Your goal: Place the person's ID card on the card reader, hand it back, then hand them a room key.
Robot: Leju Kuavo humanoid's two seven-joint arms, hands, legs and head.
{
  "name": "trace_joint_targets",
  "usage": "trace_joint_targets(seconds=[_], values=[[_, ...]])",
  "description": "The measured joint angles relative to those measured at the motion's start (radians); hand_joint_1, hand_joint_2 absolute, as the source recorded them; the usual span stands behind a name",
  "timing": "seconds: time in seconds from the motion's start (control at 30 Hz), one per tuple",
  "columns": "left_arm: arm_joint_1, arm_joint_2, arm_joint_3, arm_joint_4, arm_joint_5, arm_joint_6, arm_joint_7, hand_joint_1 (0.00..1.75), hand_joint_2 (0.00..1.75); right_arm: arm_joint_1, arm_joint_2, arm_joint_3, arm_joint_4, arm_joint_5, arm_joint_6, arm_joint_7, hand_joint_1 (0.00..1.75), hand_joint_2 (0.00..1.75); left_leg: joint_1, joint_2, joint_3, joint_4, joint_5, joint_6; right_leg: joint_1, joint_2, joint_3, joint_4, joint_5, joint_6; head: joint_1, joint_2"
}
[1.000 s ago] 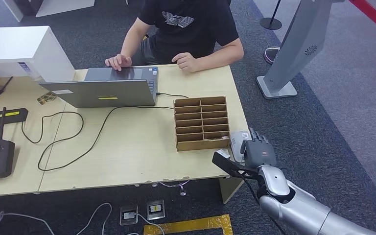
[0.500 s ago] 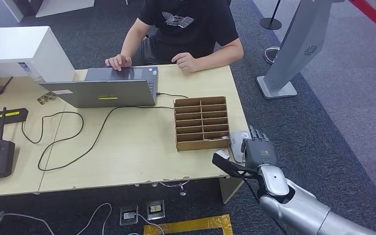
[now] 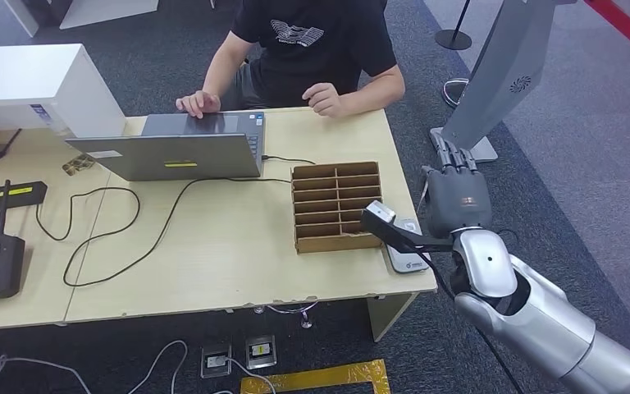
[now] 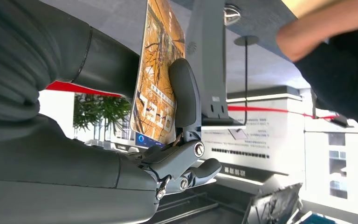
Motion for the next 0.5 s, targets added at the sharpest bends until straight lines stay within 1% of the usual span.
trace_joint_targets(seconds=[0.13,0.27,0.4,0.5], values=[[-0.001,0.000,-0.006,0.000,-0.002,-0.002,0.005,0.00,0.00,-0.035,0.002,-0.002,-0.037,-0.026,-0.003,0.000,1.75,1.75,0.000,0.000,0.000,0.000,0.000,0.000,0.000,0.000,0.000,0.000,0.000,0.000,0.000,0.000],[-0.002,0.000,-0.008,0.000,-0.004,-0.002,0.005,0.00,0.00,-0.066,0.020,0.019,-0.038,-0.076,-0.035,0.000,1.75,1.75,0.000,0.000,0.000,0.000,0.000,0.000,0.000,0.000,0.000,0.001,0.000,0.000,0.000,0.000],[-0.006,0.000,-0.016,0.000,-0.020,-0.013,0.010,0.00,0.00,-0.099,0.057,0.072,-0.022,-0.105,-0.074,0.000,1.75,1.75,0.000,0.000,0.000,0.000,0.000,0.000,0.000,0.000,0.000,0.001,0.000,0.000,0.000,0.000],[-0.010,-0.001,-0.029,0.000,-0.033,-0.020,0.019,0.00,0.00,-0.118,0.104,0.110,0.017,-0.120,-0.102,0.000,1.75,1.75,0.001,0.000,-0.001,0.000,0.000,0.000,0.001,0.000,0.000,0.001,0.000,0.000,0.000,0.000]])
